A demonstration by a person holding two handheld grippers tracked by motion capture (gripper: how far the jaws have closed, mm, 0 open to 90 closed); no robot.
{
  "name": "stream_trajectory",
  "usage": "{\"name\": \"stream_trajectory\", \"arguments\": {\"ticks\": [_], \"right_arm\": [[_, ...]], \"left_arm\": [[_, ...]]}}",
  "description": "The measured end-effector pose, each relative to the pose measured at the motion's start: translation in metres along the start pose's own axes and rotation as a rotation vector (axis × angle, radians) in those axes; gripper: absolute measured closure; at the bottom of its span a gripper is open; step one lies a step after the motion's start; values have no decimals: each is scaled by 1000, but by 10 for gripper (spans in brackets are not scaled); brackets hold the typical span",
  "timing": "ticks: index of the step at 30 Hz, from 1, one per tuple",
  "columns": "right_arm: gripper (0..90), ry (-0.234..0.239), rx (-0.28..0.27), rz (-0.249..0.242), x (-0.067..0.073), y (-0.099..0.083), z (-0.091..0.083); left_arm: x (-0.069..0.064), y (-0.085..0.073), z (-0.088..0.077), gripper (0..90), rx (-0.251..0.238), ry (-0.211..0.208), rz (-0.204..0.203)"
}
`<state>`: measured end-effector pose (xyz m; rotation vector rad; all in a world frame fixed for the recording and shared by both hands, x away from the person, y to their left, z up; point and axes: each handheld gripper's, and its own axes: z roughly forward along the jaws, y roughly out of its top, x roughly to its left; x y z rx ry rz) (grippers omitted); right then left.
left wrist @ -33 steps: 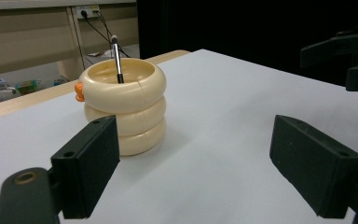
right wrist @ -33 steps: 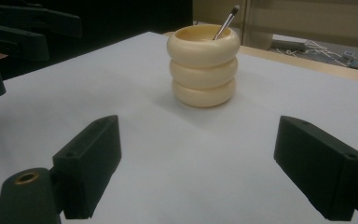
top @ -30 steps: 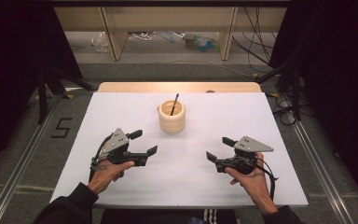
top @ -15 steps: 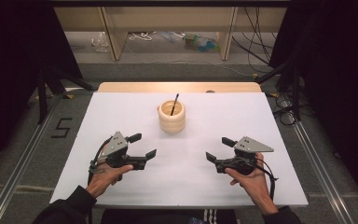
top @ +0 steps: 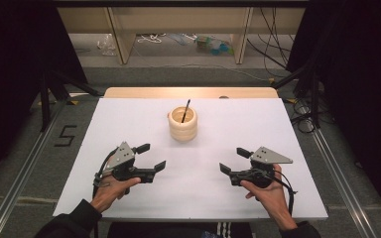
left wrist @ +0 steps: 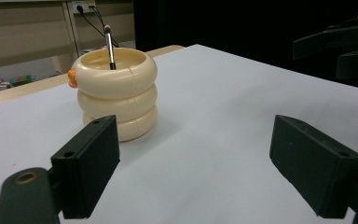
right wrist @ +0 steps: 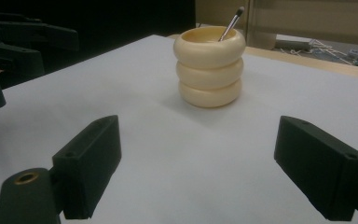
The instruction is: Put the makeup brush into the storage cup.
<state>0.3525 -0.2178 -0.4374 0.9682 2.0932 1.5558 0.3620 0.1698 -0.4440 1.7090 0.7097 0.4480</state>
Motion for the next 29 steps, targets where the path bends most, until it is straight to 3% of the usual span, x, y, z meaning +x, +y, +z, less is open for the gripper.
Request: {"name": "stream_trajectory", "arguments": {"ticks": [3,5,7,23,24,25,29], "right_arm": [[154,-7,-6,-25,0,0,-1],[154,-20,-6,-21,1,0,-1],[154,0,-8,1,2,0,-1],[154,-9,9,-8,1,1,-1],[154,-16,-5,-34,0,1,-1],[154,-5,4,-9,1,0,0],[154,-3,7,-12,1,1,0]], "left_arm": [[0,0,-1,157,0,4,-5],[1,0,-1,157,0,5,-6],[1,0,-1,157,0,5,2],[1,-1,-1,157,-3,7,0],[1,0,-1,157,-4,8,0],[1,0,-1,157,-5,8,0],[1,0,-1,157,-4,10,5]]}}
